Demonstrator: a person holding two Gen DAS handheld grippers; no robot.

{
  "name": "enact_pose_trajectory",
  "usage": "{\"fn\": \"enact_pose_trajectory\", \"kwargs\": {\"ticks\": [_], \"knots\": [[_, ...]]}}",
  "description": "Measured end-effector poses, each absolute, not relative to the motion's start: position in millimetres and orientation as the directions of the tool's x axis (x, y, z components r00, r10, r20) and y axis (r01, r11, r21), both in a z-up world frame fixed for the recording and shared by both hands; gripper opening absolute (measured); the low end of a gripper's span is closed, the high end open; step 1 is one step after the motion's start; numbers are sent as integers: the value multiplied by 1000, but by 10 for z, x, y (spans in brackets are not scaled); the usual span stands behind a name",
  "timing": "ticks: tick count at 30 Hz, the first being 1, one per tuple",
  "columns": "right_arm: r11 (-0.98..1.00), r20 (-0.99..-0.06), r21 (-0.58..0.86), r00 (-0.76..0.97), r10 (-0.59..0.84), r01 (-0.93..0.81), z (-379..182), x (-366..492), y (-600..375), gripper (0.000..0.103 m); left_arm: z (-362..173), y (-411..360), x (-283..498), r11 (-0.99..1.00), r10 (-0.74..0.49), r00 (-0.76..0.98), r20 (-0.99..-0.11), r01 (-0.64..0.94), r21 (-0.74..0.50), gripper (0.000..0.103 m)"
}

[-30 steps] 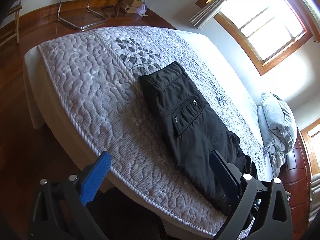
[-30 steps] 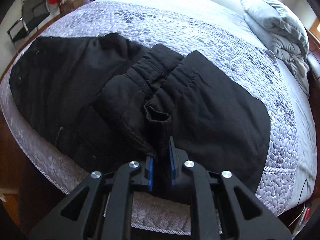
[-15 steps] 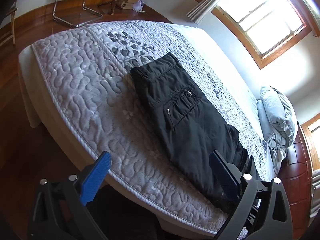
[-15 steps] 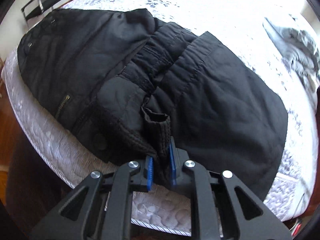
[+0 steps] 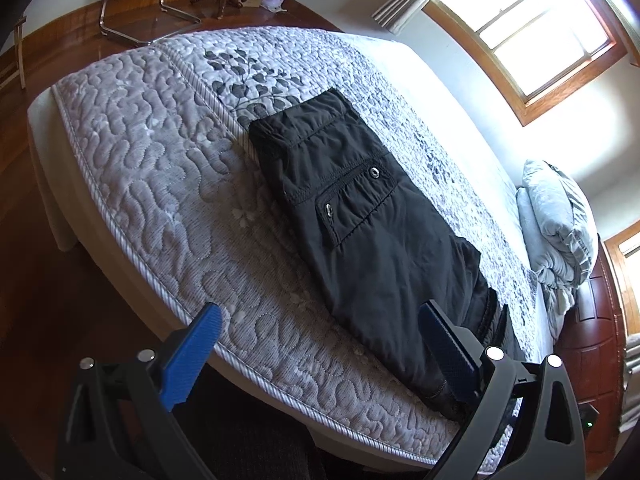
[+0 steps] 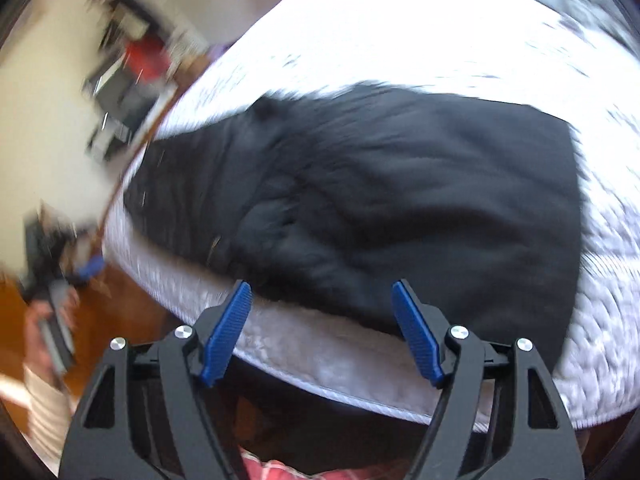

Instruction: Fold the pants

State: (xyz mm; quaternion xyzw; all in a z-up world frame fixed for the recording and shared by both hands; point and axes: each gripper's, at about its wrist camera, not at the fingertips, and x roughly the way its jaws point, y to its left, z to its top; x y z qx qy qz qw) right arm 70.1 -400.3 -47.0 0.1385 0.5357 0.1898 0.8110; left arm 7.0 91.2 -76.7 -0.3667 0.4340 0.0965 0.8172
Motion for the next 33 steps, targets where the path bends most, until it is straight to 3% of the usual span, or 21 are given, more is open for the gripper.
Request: {"fn": "enact_pose_trajectory", "kwargs": {"ticks": [4,9,20,21,22,25,27,33], "knots": [[861,-791,508,417,448,39,-526,759,-4882,80,-840,894,164,706,-181,588,-788,-480,-521,99],[783,-764,607,372,528,137,-974,840,-5480,82,-949,849,237,690,-203,560,-803,-500,-523,99],[629,-634,767,296,714,127,-1642,1049,-5603,81,-910,687,307,732,-161,514,-842,-510,-451,99],[623,-624,774,302,721,114,-1635,1049,-5602,71,-906,683,326,736,-161,513,-843,-506,-449,99],[593,-594,799,298,747,103,-1643,1062,-5570,51,-906,665,351,741,-163,511,-844,-501,-446,99],[607,-601,790,293,743,84,-1591,1107,-5574,38,-958,617,436,747,-170,499,-850,-497,-441,99],[605,-595,793,297,747,70,-1506,1146,-5608,21,-991,578,463,741,-184,497,-848,-497,-452,99],[704,-671,710,315,671,13,-1243,1228,-5595,18,-1142,478,543,734,-221,482,-848,-490,-470,99]]}}
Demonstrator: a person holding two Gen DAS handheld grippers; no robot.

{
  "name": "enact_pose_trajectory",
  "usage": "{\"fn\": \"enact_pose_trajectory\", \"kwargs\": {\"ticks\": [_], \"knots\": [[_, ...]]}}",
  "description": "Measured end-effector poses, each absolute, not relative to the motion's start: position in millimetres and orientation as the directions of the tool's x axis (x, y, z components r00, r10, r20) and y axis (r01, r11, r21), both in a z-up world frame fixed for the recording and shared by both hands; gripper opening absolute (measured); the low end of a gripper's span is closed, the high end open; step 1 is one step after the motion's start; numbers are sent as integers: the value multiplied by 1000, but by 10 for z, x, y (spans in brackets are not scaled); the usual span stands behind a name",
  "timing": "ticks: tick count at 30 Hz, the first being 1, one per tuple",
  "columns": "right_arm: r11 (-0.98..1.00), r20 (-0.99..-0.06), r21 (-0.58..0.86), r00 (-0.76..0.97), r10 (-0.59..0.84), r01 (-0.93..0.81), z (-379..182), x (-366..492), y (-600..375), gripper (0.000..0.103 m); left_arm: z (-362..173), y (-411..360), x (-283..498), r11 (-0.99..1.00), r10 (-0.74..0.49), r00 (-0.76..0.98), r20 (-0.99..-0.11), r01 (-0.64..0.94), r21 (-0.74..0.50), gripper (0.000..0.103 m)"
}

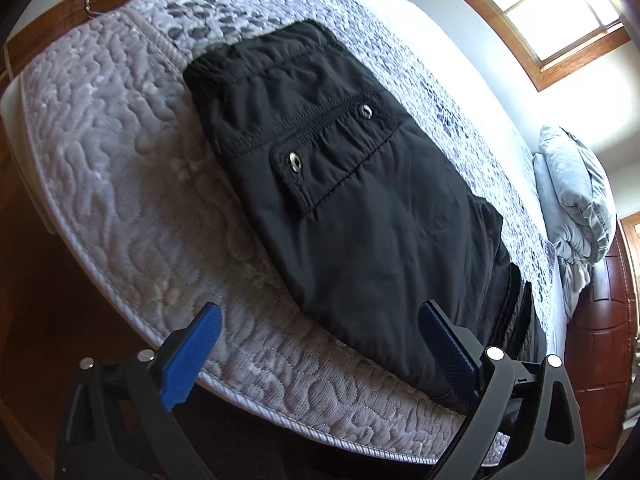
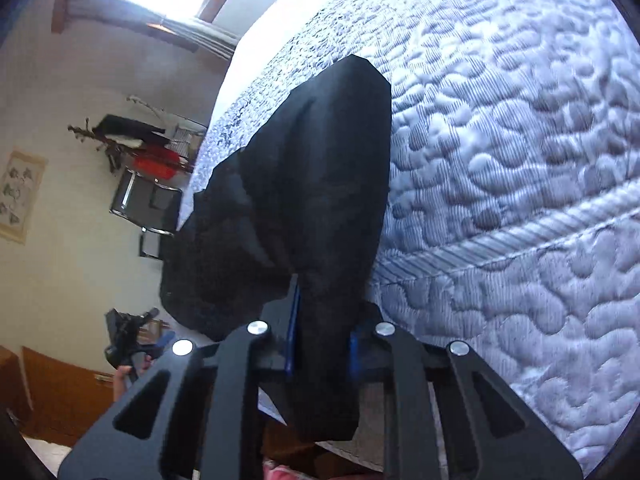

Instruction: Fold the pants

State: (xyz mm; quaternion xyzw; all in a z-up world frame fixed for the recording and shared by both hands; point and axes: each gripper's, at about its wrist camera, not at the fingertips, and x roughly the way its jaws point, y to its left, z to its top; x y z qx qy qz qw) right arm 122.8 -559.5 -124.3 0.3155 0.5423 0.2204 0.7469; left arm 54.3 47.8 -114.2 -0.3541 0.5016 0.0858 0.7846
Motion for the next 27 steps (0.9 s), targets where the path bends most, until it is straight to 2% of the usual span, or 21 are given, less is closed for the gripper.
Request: {"fn": "enact_pose_trajectory", "kwargs": {"ticks": [2,4,6,8,15,22,23,24,27], "knots": [[720,-691,693,306,655,22,-1272,1228,-5558,21,-1187,490,541,726,-227,483,-845,-495,-478,99],[731,-707,681,299,641,43,-1301,1233,-5539,28,-1208,544,516,710,-224,499,-837,-505,-491,99],[738,-715,672,312,626,60,-1286,1194,-5486,42,-1230,634,488,689,-228,520,-823,-511,-514,99],[741,-712,670,328,621,52,-1212,1143,-5505,50,-1270,786,475,640,-259,567,-782,-505,-579,99],[761,-711,644,429,556,79,-880,897,-5682,50,-1471,1292,585,417,-375,726,-577,-424,-804,99],[788,-722,612,455,522,66,-663,784,-5661,50,-1722,1591,730,267,-397,785,-475,-396,-878,98],[792,-725,608,452,520,63,-638,799,-5617,50,-1726,1595,750,258,-400,795,-456,-380,-888,97],[795,-727,604,449,519,59,-633,826,-5574,50,-1720,1607,771,227,-416,820,-392,-324,-918,94],[809,-742,586,433,512,48,-623,838,-5514,50,-1761,1587,878,183,-433,831,-349,-298,-937,93]]}}
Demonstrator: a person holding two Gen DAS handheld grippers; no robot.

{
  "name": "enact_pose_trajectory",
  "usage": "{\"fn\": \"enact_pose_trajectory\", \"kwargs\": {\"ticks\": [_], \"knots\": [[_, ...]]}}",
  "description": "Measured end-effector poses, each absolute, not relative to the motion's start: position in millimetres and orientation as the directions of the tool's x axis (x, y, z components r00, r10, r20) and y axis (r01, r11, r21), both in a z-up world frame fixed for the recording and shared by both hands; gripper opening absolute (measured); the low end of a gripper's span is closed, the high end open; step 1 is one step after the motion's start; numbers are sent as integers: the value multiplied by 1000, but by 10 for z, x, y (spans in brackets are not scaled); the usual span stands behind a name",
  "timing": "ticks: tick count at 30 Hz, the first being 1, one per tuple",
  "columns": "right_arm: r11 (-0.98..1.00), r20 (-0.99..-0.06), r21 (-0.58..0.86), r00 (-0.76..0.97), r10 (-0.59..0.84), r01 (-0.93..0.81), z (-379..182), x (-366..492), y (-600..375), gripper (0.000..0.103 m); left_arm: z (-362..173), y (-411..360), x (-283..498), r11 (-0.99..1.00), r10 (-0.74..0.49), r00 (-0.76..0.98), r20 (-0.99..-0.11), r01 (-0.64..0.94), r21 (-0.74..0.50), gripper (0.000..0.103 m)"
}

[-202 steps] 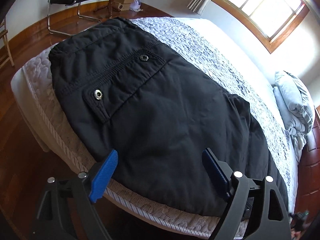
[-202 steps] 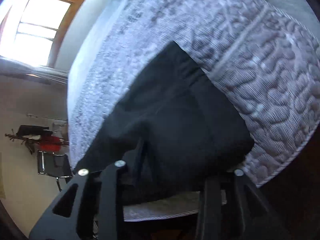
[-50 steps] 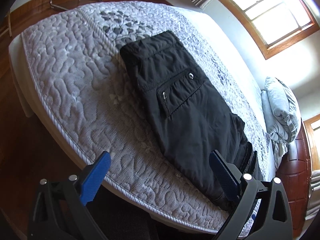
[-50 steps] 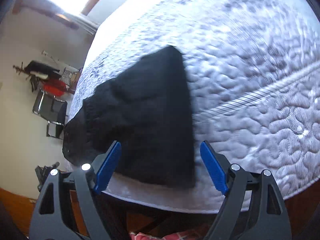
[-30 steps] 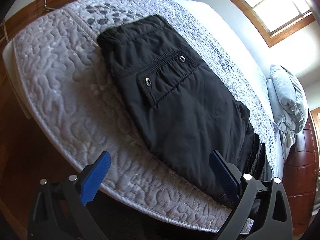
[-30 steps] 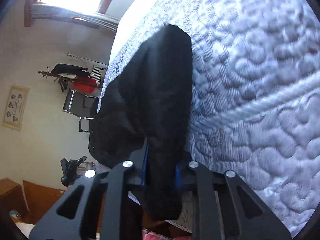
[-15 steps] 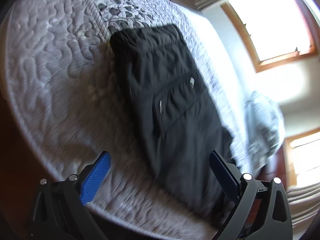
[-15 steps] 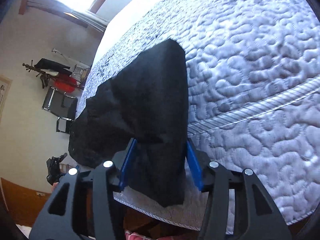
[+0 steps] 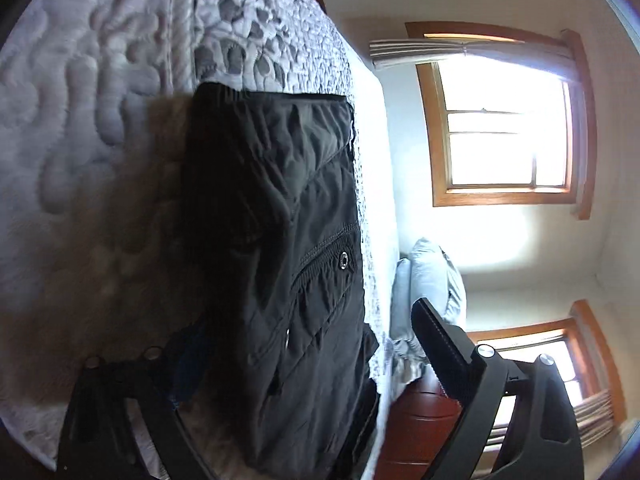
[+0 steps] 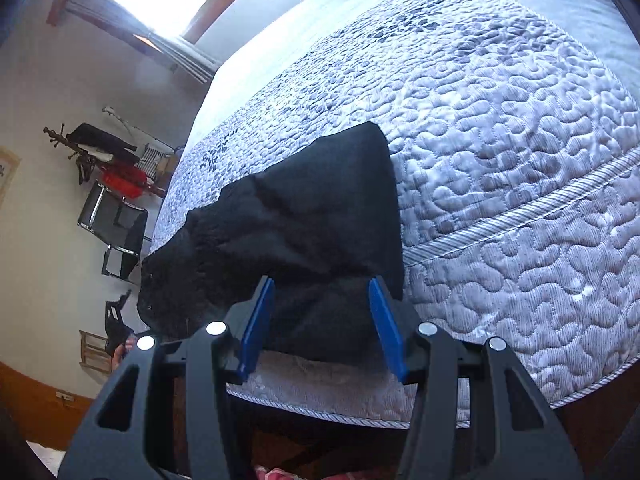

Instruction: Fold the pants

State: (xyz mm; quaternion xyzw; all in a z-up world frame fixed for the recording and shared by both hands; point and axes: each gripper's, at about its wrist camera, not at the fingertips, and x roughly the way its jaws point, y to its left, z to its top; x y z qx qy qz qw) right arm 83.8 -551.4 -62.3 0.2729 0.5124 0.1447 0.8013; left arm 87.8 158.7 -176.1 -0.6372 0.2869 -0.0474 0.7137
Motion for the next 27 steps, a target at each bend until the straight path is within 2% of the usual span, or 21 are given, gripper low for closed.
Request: {"fn": "enact_pose_trajectory", "kwargs": {"ticks": [3,9,11,13,17,20,27], "knots": [[815,-748,578,420,515,30,-606,879,-5385,50,-1855,1587,965,145,-447,832,-327,-294,-945,91],[828,-761,560,388,520,-10,-588,935,-5187,50,-1896,1589,1155,155,-472,783,-405,-379,-912,83],[832,-768,555,378,517,-12,-602,940,-5153,50,-1932,1590,1199,184,-471,744,-473,-441,-878,39],[833,-771,553,371,518,-15,-611,930,-5132,50,-1994,1558,1210,134,-467,754,-462,-456,-880,36],[838,-778,546,365,511,-8,-639,907,-5159,50,-1889,1513,1188,134,-442,775,-451,-440,-888,20],[837,-779,547,370,507,6,-646,886,-5214,50,-1730,1454,1204,185,-418,784,-460,-422,-888,15],[821,-759,569,406,508,37,-627,803,-5361,51,-1225,1225,1340,319,-384,811,-441,-332,-888,13]]}}
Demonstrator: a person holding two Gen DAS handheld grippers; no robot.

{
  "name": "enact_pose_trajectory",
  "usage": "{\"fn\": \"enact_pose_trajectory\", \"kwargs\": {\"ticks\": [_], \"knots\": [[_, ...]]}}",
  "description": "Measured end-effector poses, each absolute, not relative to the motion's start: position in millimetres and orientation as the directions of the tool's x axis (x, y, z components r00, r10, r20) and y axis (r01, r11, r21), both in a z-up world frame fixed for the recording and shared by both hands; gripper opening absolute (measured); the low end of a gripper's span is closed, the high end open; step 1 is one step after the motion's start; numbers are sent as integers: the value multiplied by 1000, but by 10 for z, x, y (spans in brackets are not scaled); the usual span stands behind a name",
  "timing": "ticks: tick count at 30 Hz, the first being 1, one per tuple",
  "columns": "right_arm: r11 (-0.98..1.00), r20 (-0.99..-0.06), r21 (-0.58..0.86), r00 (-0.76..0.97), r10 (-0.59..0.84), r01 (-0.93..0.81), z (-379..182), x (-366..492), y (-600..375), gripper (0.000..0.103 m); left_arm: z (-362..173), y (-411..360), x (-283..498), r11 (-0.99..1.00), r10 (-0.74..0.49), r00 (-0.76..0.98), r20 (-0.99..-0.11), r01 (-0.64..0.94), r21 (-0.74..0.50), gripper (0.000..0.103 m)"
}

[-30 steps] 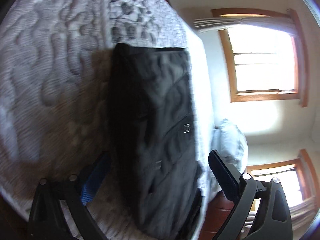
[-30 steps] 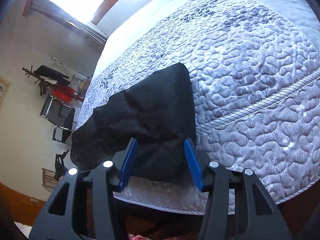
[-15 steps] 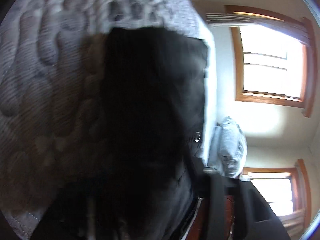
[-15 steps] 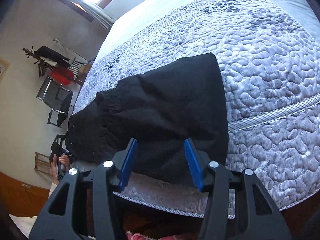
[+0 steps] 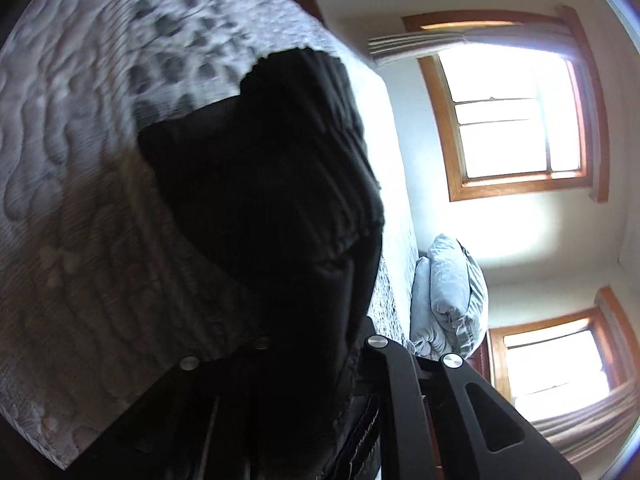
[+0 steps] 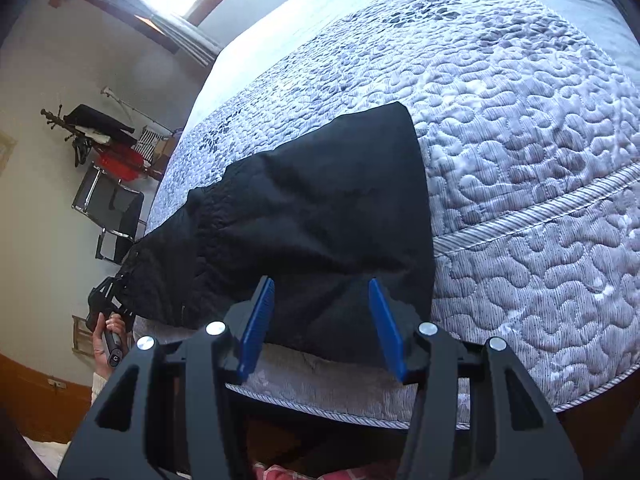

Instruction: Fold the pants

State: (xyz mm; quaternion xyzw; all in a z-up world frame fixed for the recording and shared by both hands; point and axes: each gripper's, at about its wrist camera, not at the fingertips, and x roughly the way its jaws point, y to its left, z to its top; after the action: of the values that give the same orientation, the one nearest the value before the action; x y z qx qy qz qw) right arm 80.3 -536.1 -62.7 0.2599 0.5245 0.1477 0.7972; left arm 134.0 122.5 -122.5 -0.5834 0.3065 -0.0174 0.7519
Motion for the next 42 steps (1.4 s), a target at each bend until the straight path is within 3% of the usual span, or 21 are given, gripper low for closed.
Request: {"fn": "enact_pose_trajectory", "kwargs": {"ticks": [16,24,33,36,41,42], "knots": [[780,-719,620,460,521,85,-685,589,-5617,51,-22,-252,1633,736,-464,751,-470,31,-677,18],[762,-706,638,478,523,109,-750,489,-5733,51,59,-1071,1736,863,-449,679,-580,163,-477,23],[748,-698,650,494,518,135,-812,406,-5845,51,-287,-1848,1928,896,-443,579,-684,269,-353,30],[751,-700,646,497,513,136,-815,393,-5847,54,-441,-2069,1883,900,-435,549,-714,297,-320,38],[738,-685,662,509,522,134,-772,424,-5827,61,-754,-2333,1596,879,-444,446,-777,382,-284,65],[735,-680,666,511,526,129,-755,440,-5808,63,-817,-2366,1587,874,-440,429,-789,405,-268,66]]}}
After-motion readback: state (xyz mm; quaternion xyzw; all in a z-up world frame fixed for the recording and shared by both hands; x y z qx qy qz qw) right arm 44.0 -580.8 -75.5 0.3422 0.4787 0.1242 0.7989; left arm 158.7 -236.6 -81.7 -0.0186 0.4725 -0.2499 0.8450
